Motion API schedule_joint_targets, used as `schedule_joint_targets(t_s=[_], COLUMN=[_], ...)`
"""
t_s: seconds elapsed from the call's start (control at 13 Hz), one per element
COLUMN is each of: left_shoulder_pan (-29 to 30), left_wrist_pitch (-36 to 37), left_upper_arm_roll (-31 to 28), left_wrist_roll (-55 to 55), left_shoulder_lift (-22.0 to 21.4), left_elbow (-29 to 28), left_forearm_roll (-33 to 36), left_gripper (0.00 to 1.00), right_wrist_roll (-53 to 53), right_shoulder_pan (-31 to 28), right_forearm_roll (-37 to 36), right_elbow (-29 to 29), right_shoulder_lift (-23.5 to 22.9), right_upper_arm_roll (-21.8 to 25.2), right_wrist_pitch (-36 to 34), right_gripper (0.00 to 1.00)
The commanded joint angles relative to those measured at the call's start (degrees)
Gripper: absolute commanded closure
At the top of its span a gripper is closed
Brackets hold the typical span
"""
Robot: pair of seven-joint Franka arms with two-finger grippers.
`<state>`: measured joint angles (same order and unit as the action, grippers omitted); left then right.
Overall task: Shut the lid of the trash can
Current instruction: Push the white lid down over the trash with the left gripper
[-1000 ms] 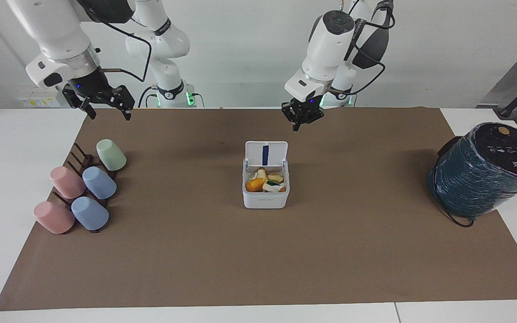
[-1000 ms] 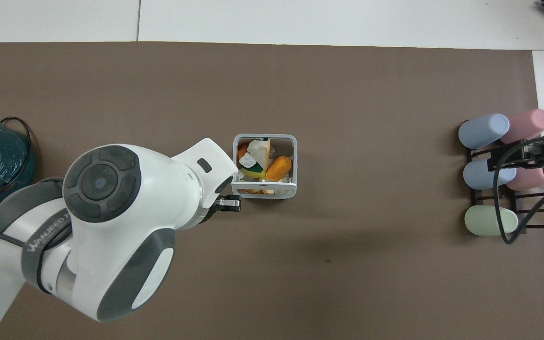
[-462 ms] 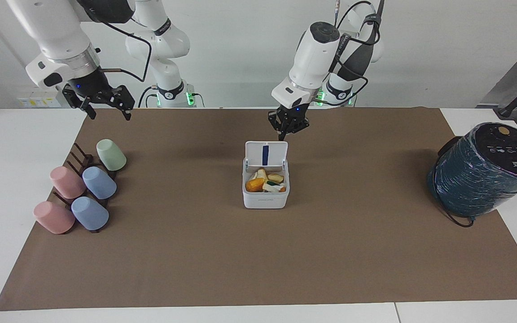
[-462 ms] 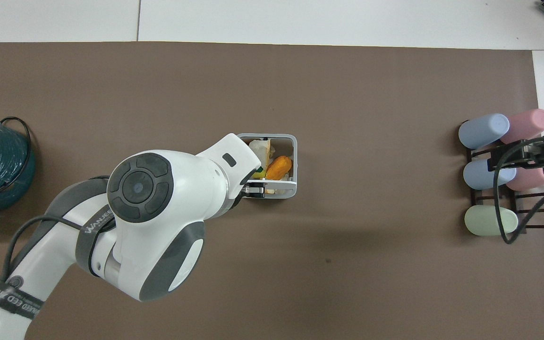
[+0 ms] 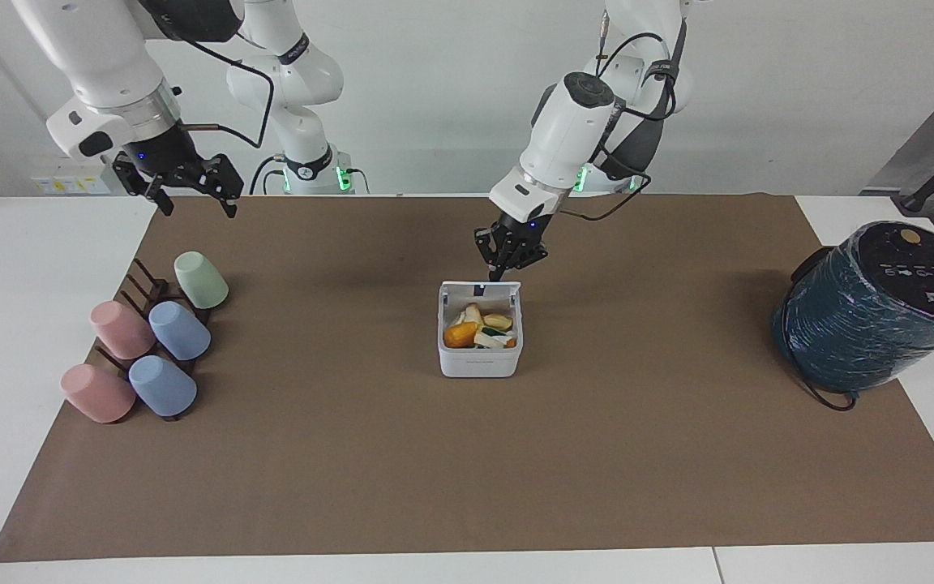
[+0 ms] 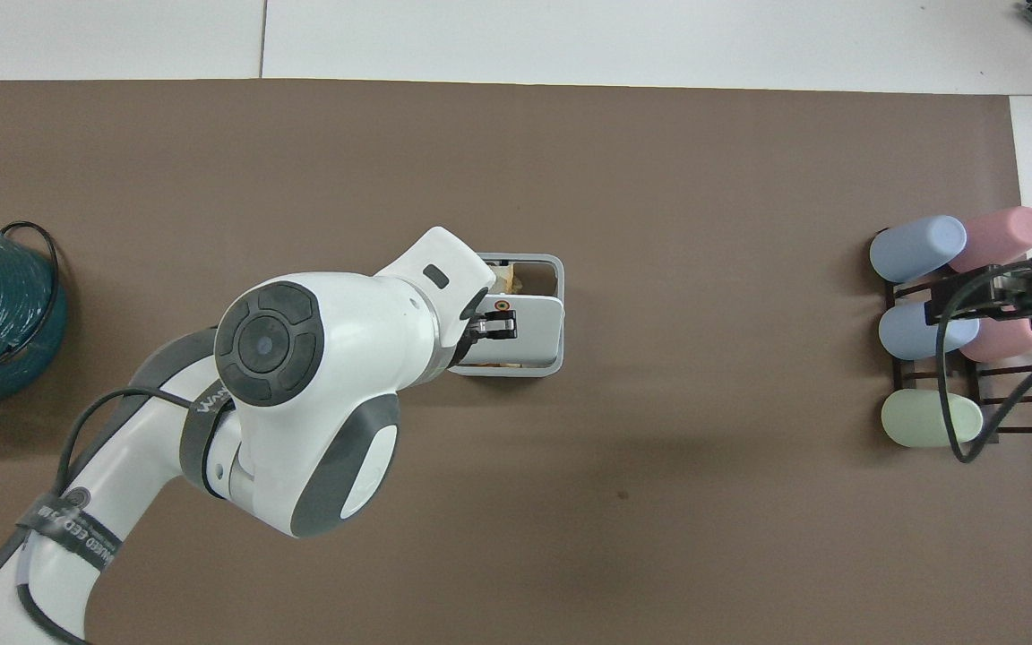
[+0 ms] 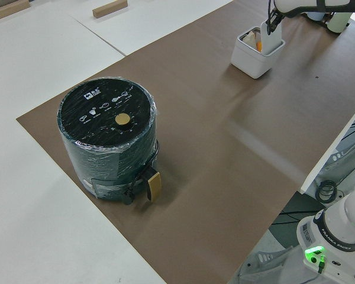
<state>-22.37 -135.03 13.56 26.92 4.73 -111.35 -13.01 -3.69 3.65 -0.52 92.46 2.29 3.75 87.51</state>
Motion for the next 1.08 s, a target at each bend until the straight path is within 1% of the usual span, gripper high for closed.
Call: schedule_joint_targets(t_s=[0.0, 0.46, 0.85, 1.0], left_shoulder_pan=[-0.6, -0.9, -1.1, -1.4], left_wrist_pitch=[-4.5, -9.3, -13.8, -15.2], left_upper_arm_roll=[-0.7, -0.7, -0.7, -0.8], left_wrist_roll=[0.6, 0.6, 1.7, 1.6], left_shoulder_lift=[1.2, 4.5, 9.6, 10.3], left_elbow=[-0.1, 0.0, 1.3, 1.4], left_forearm_roll=[-2.1, -2.2, -2.1, -2.1], left_gripper=[1.00, 1.00, 1.00, 1.00], right_wrist_roll=[1.5, 1.5, 1.5, 1.5], right_shoulder_pan=[-0.4, -0.4, -0.4, -0.4], right_forearm_roll=[1.0, 1.0, 1.0, 1.0], right_elbow=[1.5, 1.5, 1.5, 1.5], right_shoulder_lift=[1.4, 1.4, 1.4, 1.4], right_upper_arm_roll=[-0.1, -0.1, -0.1, -0.1], right_wrist_pitch=[-0.1, -0.1, -0.1, -0.1], right_gripper=[0.00, 0.00, 0.00, 0.00])
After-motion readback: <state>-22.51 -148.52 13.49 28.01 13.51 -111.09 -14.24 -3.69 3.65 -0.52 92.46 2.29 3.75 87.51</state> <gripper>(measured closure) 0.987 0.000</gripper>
